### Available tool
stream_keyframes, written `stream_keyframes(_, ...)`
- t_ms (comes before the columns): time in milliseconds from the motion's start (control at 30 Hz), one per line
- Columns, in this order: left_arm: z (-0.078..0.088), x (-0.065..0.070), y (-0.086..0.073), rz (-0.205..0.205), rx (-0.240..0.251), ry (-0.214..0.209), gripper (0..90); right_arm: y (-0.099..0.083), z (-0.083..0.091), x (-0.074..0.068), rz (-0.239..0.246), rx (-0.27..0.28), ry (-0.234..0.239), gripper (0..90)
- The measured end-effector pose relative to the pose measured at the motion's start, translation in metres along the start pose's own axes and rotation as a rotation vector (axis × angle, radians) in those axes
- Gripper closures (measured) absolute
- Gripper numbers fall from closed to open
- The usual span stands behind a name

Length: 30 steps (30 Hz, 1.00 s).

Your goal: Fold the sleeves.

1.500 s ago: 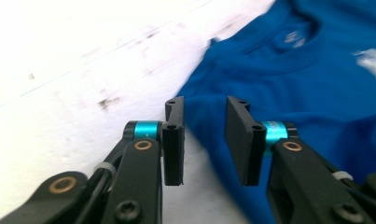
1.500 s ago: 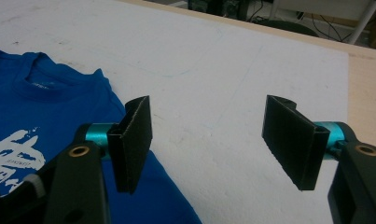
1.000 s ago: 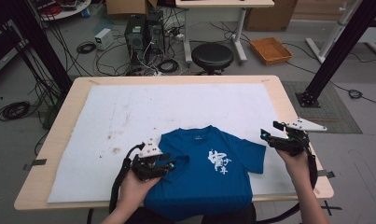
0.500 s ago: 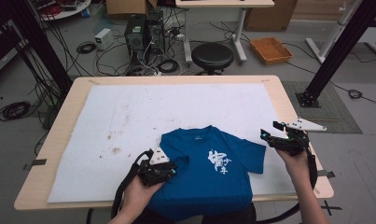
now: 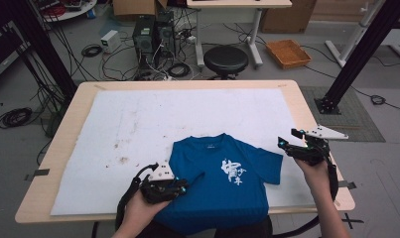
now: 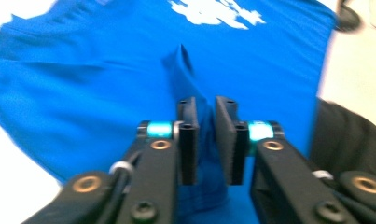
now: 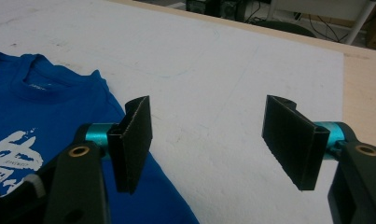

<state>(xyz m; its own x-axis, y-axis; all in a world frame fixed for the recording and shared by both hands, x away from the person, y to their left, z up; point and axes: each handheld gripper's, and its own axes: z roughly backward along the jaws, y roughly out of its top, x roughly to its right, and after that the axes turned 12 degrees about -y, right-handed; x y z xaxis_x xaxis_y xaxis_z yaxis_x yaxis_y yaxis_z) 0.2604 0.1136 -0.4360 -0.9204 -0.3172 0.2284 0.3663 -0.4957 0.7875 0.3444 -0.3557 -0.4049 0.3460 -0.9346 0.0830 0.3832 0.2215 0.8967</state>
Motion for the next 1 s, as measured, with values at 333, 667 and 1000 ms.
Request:
stream_keyframes(333,0.011,-0.021,0.010,0.040,0.072,0.085,54.8,0.000,-0.001,-0.002,0.001,-0.004,0.002,33.3)
stream_keyframes(667,-0.006,-0.081,0.027,0.165,0.011,0.276,63.5,-0.001,-0.004,-0.004,-0.003,-0.017,0.003,33.3)
stream_keyframes(1000,0.001,-0.092,0.021,0.199,0.038,0.345,88.5,-0.003,-0.005,-0.001,-0.012,-0.020,-0.002,33.4)
